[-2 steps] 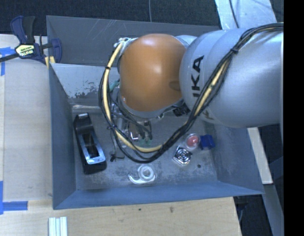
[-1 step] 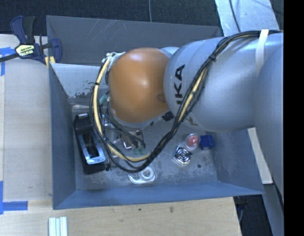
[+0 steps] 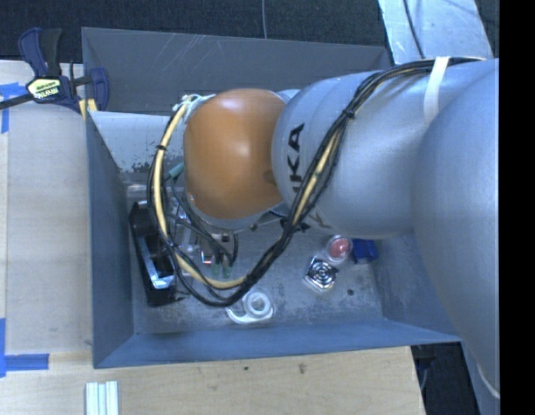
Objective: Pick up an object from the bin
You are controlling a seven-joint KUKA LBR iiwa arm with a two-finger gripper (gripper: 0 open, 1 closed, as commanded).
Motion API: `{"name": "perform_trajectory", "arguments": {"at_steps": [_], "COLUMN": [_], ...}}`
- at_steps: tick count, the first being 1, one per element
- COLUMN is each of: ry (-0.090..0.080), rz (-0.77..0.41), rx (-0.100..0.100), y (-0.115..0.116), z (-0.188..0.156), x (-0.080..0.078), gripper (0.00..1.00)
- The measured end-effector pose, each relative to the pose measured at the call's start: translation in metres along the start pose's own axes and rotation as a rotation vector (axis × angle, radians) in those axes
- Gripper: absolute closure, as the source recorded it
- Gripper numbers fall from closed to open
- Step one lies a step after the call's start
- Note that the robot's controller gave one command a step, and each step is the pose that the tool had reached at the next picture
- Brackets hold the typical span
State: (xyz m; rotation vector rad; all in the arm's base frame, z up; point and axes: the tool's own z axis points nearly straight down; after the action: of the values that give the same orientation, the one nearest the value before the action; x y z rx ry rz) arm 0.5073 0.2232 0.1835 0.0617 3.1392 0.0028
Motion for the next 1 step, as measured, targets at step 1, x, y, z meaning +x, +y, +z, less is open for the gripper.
{"name": "perform_trajectory", "arguments": {"at_steps": [1], "ry": [-0.001], "rz": [-0.166], "rx": [0.001], "y": [0.0075], "z": [0.0269], "x": [0.0002], "gripper": [0.0]}}
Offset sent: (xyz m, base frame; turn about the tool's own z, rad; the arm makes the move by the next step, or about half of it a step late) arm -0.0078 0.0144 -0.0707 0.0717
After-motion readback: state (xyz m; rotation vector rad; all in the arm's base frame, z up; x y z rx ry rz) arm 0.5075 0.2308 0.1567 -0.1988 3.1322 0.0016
